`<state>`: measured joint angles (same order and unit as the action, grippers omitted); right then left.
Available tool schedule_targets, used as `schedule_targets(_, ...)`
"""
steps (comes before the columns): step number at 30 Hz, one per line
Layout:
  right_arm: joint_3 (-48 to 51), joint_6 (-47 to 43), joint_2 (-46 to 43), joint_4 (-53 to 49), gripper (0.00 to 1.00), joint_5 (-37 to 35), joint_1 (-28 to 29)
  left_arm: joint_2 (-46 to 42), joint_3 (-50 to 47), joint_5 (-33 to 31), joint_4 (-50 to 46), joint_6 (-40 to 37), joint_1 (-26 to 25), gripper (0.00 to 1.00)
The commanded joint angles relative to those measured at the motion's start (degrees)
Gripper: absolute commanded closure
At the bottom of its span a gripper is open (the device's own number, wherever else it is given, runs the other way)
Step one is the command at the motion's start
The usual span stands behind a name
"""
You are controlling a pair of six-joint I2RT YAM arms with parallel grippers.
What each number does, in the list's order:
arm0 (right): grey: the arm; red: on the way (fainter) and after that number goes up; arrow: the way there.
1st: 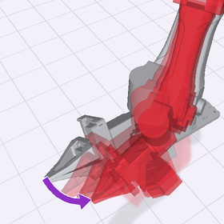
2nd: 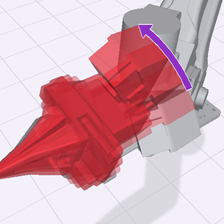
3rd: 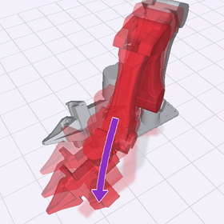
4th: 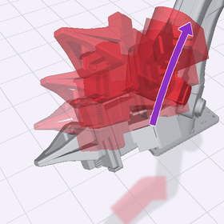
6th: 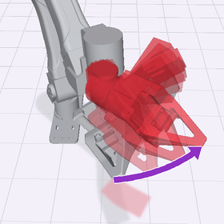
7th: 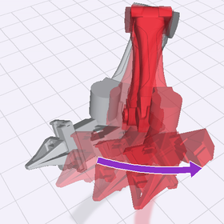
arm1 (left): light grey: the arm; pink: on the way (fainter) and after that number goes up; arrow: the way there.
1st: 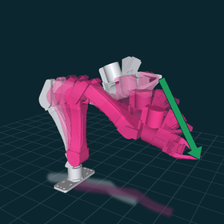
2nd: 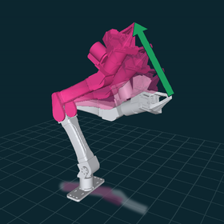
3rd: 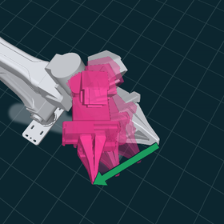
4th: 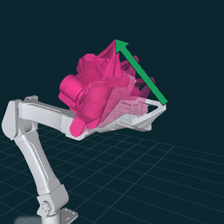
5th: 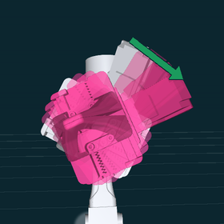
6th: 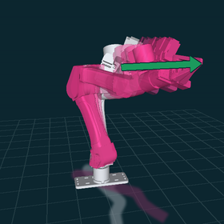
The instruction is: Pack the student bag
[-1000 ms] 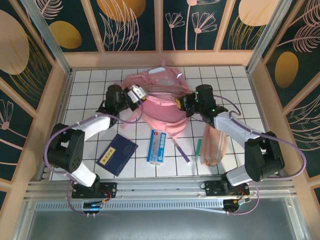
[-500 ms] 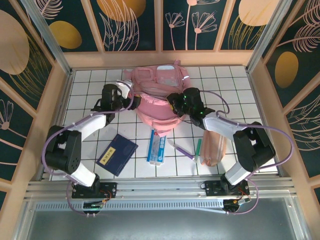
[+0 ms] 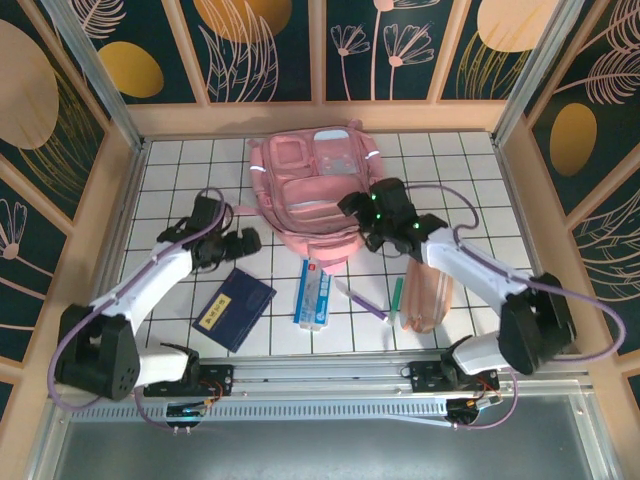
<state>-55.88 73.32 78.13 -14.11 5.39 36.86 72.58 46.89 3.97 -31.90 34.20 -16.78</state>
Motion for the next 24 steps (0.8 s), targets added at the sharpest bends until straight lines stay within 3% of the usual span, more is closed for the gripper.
schedule_targets(1,3.9,14.0,-4.0,-3.9,0.14,-3.1,11.0,-5.1,-2.8,0.7,-11.0,7.0,0.1,0.01)
schedule_targets(5,11.8,21.7,-0.9,16.2,0.16,-3.1,23.4,-7.9,-6.0,-3.2,-12.8,8.5,0.1,0.01)
schedule_targets(8,12.7,21.1,6.7,28.7,0.18,-2.2,28.0,-7.4,-8.1,-2.7,-11.5,11.3,0.1,0.01)
schedule_targets(11,8.9,20.9,15.2,31.6,0.18,1.1,29.2,-7.7,-10.0,-1.4,-9.8,14.7,0.1,0.08)
schedule_targets(14,7.8,22.1,21.1,36.2,0.22,3.2,30.1,-7.3,-11.7,-1.5,-8.6,17.1,0.2,0.33)
schedule_targets(16,7.7,22.7,23.7,39.7,0.26,5.2,29.7,-5.8,-12.7,-3.2,-8.3,18.4,0.3,0.42)
schedule_targets(24,0.4,18.8,28.0,34.2,0.32,6.8,29.2,-0.4,-18.3,-3.6,-4.3,23.0,1.3,0.49)
